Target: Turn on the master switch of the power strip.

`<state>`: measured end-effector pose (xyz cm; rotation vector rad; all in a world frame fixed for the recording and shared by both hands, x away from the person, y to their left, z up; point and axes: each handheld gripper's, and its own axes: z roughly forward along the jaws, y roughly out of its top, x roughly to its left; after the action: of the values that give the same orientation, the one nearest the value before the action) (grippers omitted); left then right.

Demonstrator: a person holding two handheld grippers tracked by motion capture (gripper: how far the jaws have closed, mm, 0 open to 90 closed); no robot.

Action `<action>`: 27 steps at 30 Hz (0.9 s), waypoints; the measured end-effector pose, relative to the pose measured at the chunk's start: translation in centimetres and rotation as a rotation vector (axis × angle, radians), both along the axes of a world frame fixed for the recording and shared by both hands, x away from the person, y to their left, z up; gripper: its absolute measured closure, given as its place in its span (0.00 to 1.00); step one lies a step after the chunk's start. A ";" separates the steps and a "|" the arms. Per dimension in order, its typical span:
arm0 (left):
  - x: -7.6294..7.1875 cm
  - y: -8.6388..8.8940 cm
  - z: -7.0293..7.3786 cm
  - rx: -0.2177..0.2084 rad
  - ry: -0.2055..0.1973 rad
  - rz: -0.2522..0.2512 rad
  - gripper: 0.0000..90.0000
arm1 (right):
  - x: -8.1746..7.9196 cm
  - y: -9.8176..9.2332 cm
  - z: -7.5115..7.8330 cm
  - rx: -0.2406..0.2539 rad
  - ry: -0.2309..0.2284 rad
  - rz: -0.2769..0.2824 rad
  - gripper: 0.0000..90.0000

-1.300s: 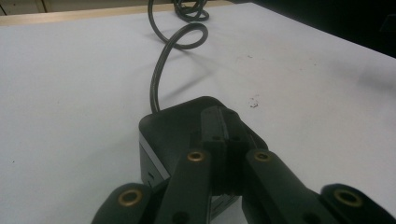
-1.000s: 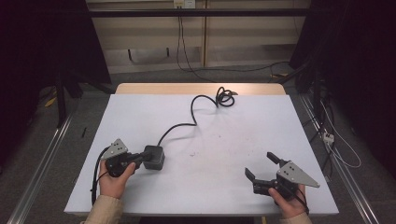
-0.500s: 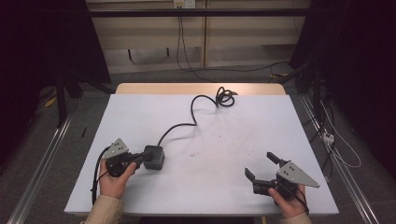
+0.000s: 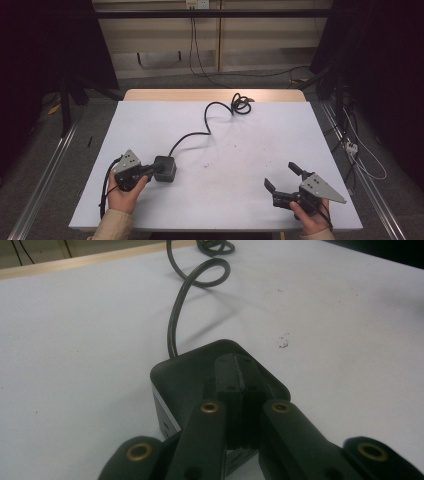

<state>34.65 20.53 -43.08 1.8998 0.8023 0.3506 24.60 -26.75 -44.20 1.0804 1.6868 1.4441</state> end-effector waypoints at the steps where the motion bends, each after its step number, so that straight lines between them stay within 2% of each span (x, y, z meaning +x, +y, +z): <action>1: 0.2 0.0 0.2 0.004 0.016 -0.004 1.00 | 0.0 -0.1 0.0 0.020 0.008 -0.005 0.03; 6: 0.1 -0.1 0.3 0.018 0.009 0.002 1.00 | 0.5 0.5 -0.4 -0.051 0.018 0.027 0.03; 9: 0.1 -0.1 0.3 0.013 0.015 0.002 1.00 | 0.4 0.7 -0.5 -0.056 0.021 0.041 0.03; 15: 0.1 0.0 0.2 -0.004 0.020 0.003 1.00 | 0.5 0.3 -0.5 -0.043 0.024 0.024 0.03; 20: 0.2 0.1 0.1 -0.016 0.031 0.003 1.00 | 0.4 0.5 -0.5 -0.049 0.023 0.031 0.03; 27: 0.2 0.0 0.1 -0.013 0.027 0.006 1.00 | 0.4 0.4 -0.5 -0.048 0.025 0.029 0.03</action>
<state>34.84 20.56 -42.94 1.8939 0.8259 0.3235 24.98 -26.33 -44.75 1.0565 1.7520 1.4066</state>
